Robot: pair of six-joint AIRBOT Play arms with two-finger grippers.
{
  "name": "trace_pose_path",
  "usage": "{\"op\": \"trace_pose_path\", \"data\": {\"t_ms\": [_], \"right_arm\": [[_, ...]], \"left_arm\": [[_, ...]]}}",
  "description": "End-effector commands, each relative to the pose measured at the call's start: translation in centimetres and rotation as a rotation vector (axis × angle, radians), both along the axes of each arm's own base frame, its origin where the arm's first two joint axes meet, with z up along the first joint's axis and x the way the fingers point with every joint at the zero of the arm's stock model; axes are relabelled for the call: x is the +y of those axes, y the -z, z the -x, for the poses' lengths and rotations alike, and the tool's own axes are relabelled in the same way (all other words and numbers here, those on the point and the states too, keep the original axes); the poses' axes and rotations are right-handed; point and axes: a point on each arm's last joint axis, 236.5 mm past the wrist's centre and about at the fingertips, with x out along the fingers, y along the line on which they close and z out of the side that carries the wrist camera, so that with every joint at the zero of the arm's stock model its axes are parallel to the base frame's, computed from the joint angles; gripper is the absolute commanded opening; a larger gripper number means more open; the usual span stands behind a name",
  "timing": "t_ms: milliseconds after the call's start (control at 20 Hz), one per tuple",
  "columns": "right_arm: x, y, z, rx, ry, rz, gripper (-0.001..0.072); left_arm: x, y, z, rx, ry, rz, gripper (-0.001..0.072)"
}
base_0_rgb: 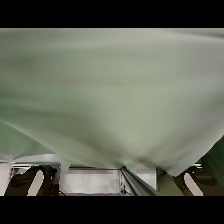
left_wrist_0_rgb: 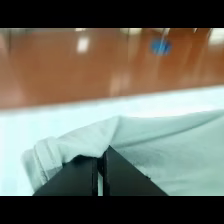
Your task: Fold the shirts.
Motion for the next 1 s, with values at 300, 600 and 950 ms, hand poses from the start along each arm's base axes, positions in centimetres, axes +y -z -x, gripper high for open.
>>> {"op": "trace_pose_path", "data": {"t_ms": [300, 600, 950], "right_arm": [[5.4, 20.3, -21.6, 0.412, -0.198, -0.217, 0.0018], [7.9, 29.5, -34.6, 0.491, -0.184, -0.477, 0.0018], [5.2, 30.6, -38.1, 0.529, -0.106, -0.665, 0.0412]], "left_arm": [[3.8, 28.5, -15.0, 0.556, -0.159, 0.249, 0.0018], [5.2, 36.9, -28.7, 0.57, -0.274, 0.513, 0.0018], [4.3, 40.0, -31.7, 0.827, -0.166, 0.525, 0.0508]]}}
